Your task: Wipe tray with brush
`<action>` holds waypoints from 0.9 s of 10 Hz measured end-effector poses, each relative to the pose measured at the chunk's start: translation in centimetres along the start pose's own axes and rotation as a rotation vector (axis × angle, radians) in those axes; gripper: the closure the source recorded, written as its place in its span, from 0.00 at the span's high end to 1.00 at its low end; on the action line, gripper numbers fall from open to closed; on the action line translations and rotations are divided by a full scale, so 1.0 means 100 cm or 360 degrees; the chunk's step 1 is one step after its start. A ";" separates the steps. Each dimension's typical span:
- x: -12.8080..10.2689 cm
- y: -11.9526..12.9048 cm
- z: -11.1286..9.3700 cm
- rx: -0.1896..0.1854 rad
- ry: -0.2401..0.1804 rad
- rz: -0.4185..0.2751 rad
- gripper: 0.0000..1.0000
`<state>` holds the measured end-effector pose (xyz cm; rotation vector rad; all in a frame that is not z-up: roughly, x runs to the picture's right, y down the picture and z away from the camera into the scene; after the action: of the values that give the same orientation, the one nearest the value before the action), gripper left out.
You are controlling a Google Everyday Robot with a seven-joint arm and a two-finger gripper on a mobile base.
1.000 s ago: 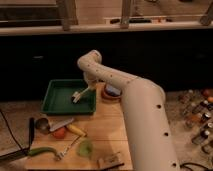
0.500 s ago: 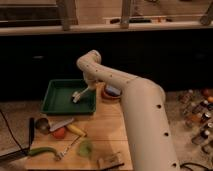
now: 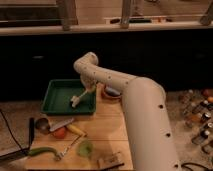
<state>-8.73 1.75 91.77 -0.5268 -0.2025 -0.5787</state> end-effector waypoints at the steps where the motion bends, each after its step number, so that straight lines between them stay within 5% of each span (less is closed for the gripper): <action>1: 0.006 0.007 -0.002 -0.0009 0.0018 0.0003 0.00; 5: 0.041 0.014 -0.012 0.0004 0.0099 0.0112 0.00; 9: 0.038 -0.021 -0.017 0.0058 0.0136 0.0135 0.00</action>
<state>-6.74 -2.41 92.42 -0.4721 -0.1088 -0.5131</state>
